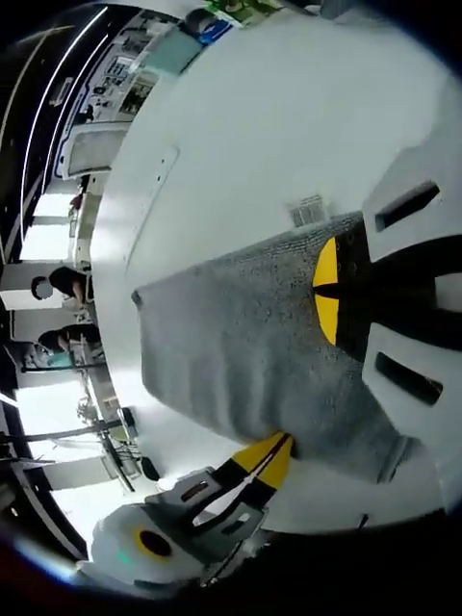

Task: Fold the towel on the table until its edges align and the towel forms a compact rectangular stack.

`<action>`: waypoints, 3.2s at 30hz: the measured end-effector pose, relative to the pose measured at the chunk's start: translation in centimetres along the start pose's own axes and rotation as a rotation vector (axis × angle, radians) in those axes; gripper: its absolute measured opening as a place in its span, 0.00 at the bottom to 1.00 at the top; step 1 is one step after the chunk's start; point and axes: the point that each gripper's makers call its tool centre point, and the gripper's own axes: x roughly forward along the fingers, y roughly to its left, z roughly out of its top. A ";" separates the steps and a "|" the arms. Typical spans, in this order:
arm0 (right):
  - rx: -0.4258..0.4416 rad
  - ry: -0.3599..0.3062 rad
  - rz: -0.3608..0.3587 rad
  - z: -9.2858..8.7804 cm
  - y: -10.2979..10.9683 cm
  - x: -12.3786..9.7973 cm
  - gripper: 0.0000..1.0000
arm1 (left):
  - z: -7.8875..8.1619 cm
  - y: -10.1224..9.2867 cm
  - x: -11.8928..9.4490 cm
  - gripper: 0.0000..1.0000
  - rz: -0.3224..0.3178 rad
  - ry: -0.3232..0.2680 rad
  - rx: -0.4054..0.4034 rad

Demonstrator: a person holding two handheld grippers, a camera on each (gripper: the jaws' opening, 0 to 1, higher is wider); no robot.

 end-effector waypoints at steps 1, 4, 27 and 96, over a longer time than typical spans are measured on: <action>-0.004 0.001 -0.001 -0.1 0.1 -0.1 0.00 | -0.1 0.1 0.0 0.01 0.005 0.004 0.006; -0.029 0.010 -0.007 -0.3 0.3 -0.2 0.00 | -0.2 0.2 -0.1 0.01 0.018 0.022 0.034; -0.091 0.180 0.077 -1.6 3.7 -1.2 0.00 | -2.0 2.7 -1.0 0.01 0.152 0.168 0.255; -0.101 0.143 0.147 -2.6 9.1 -2.0 0.00 | -3.0 6.0 -1.4 0.01 0.129 0.061 0.031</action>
